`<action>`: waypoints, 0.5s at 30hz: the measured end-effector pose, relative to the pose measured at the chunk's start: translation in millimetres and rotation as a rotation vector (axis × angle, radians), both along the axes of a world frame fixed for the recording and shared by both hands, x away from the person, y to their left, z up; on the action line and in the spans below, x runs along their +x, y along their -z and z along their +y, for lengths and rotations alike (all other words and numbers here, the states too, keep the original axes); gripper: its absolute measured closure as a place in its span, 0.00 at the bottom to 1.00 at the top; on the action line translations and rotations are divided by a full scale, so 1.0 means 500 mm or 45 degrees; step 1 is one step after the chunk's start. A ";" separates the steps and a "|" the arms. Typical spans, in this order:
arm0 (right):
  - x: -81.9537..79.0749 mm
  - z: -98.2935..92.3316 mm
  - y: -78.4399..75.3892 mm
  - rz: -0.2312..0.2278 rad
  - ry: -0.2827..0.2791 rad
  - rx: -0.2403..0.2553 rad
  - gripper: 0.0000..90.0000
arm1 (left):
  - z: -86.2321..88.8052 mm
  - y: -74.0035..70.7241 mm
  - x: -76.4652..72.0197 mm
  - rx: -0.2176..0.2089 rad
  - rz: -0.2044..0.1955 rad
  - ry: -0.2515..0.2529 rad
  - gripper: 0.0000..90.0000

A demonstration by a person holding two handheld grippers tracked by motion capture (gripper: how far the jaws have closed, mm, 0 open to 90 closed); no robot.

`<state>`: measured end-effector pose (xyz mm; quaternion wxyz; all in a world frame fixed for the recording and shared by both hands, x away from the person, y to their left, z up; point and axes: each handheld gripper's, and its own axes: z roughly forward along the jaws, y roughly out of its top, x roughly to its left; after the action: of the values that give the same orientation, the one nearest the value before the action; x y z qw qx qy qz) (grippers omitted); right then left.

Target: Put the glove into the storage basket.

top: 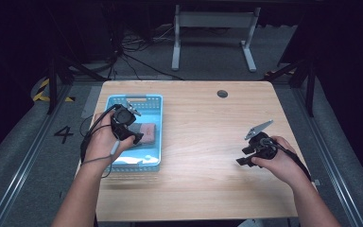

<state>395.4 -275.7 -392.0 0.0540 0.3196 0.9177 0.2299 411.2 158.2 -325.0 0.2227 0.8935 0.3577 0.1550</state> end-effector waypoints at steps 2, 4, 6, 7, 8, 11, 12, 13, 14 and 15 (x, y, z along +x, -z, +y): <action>0.001 0.000 0.000 -0.008 -0.008 0.004 0.52 | -0.009 -0.007 -0.020 -0.044 0.015 0.032 0.40; 0.001 0.000 0.000 -0.011 -0.012 0.009 0.52 | -0.019 -0.011 -0.040 -0.084 0.026 0.062 0.40; 0.001 -0.002 0.002 -0.017 -0.010 0.018 0.52 | -0.030 -0.011 -0.059 -0.123 0.041 0.086 0.40; 0.003 -0.005 0.003 -0.016 -0.013 0.022 0.52 | -0.037 -0.009 -0.069 -0.142 0.057 0.102 0.40; 0.004 -0.008 0.005 -0.015 -0.007 0.024 0.52 | -0.041 -0.007 -0.075 -0.157 0.061 0.112 0.40; 0.005 -0.015 0.008 -0.016 0.006 0.026 0.52 | -0.054 0.002 -0.098 -0.199 0.084 0.144 0.40; 0.005 -0.017 0.008 -0.014 0.008 0.026 0.52 | -0.058 0.005 -0.105 -0.213 0.084 0.156 0.40; 0.005 -0.019 0.008 -0.018 0.012 0.027 0.52 | -0.060 0.010 -0.110 -0.239 0.090 0.165 0.41; 0.005 -0.021 0.008 -0.019 0.015 0.029 0.52 | -0.063 0.014 -0.112 -0.245 0.099 0.169 0.41; 0.005 -0.022 0.008 -0.019 0.018 0.030 0.52 | -0.065 0.016 -0.114 -0.231 0.111 0.179 0.40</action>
<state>397.7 -286.8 -395.8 0.0587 0.3249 0.9122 0.2425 354.0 125.9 -333.2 0.2972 0.8985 0.3162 0.0669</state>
